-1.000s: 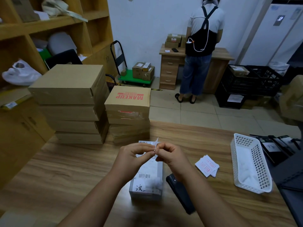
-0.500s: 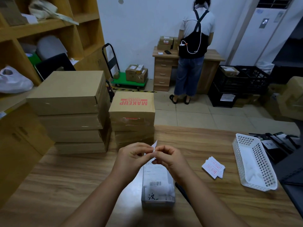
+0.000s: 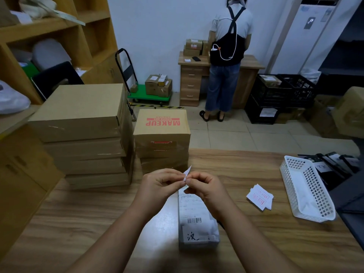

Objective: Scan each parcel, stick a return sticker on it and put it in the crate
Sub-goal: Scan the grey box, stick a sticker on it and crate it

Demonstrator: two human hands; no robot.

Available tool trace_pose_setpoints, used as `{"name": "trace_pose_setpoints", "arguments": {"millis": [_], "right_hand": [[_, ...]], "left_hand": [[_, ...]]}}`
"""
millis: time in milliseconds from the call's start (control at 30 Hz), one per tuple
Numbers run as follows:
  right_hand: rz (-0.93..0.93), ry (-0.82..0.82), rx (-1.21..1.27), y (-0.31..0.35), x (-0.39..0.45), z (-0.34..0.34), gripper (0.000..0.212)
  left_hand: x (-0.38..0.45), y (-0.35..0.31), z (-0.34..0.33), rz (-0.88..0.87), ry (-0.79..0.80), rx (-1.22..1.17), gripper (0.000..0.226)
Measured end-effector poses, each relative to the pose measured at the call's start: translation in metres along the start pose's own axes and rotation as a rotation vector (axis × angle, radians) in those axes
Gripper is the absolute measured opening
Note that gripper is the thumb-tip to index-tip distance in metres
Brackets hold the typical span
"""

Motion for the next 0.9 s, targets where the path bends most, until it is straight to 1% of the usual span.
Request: {"name": "trace_pose_setpoints", "arguments": {"millis": [67,200,300,467,567,700,900], "right_hand": [[0.001,-0.007,-0.014,-0.001,0.000,0.000,0.009],[-0.014,-0.016,-0.055,-0.001,-0.004,-0.002,0.006],[-0.017,-0.027,-0.138,0.002,-0.009,0.000,0.012],[-0.039,-0.100,-0.233,0.005,-0.024,0.009,0.020],[-0.034,-0.109,-0.255,0.006,-0.032,0.021,0.019],[-0.052,-0.107,-0.277,0.009,-0.040,0.041,0.013],[0.002,-0.058,-0.182,0.018,-0.054,0.092,0.009]], "left_hand": [[0.000,0.001,0.000,0.000,0.002,-0.013,0.014],[-0.002,0.003,-0.001,0.006,0.023,-0.037,0.015],[-0.001,0.005,-0.004,0.022,0.053,-0.092,0.014],[0.003,0.006,-0.020,0.044,0.083,-0.102,0.014],[0.007,0.004,-0.033,0.035,0.105,-0.053,0.015],[0.015,-0.007,-0.051,0.030,0.089,-0.002,0.016],[0.034,-0.037,-0.096,-0.023,0.025,0.129,0.016]]}}
Point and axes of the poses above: each hand's wrist, its own x-axis towards the middle knuckle, its own z-axis out of the back of the hand, y = z × x, the point moved 3 cm from there along x, towards the middle knuckle, and after that the axes turned 14 degrees about y, right-handed, at the moved point
